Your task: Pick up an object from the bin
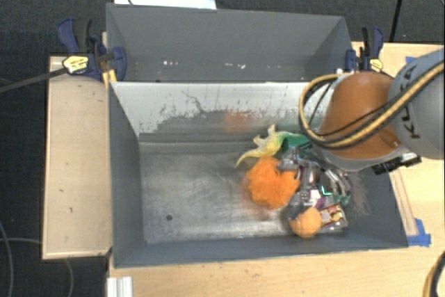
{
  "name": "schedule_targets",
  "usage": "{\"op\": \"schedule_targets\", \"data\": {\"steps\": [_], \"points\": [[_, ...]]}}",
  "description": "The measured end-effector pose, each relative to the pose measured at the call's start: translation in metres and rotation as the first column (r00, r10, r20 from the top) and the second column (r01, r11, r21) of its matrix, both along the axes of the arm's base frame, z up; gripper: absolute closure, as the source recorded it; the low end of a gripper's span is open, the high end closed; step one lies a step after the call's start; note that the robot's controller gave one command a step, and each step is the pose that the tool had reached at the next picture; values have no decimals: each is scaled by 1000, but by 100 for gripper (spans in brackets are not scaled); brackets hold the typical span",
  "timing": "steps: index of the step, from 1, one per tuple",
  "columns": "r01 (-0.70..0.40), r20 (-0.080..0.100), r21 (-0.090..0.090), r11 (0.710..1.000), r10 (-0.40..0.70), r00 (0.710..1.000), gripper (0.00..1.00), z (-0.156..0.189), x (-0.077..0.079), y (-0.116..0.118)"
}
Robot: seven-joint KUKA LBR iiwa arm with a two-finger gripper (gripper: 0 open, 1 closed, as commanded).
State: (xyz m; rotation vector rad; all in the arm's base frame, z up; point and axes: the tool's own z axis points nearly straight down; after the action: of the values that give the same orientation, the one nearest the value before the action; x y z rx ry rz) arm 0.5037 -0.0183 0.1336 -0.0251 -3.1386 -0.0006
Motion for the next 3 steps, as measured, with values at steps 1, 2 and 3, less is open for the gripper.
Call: {"op": "schedule_targets", "data": {"steps": [1, 2, 3], "points": [[-2, 8, -1, 1000, 2, 1000, 100, 4, 2, 0], [-2, 8, -1, 1000, 2, 1000, 100, 4, 2, 0], [-92, 7, 1, 996, 92, 996, 100, 7, 8, -34]]}}
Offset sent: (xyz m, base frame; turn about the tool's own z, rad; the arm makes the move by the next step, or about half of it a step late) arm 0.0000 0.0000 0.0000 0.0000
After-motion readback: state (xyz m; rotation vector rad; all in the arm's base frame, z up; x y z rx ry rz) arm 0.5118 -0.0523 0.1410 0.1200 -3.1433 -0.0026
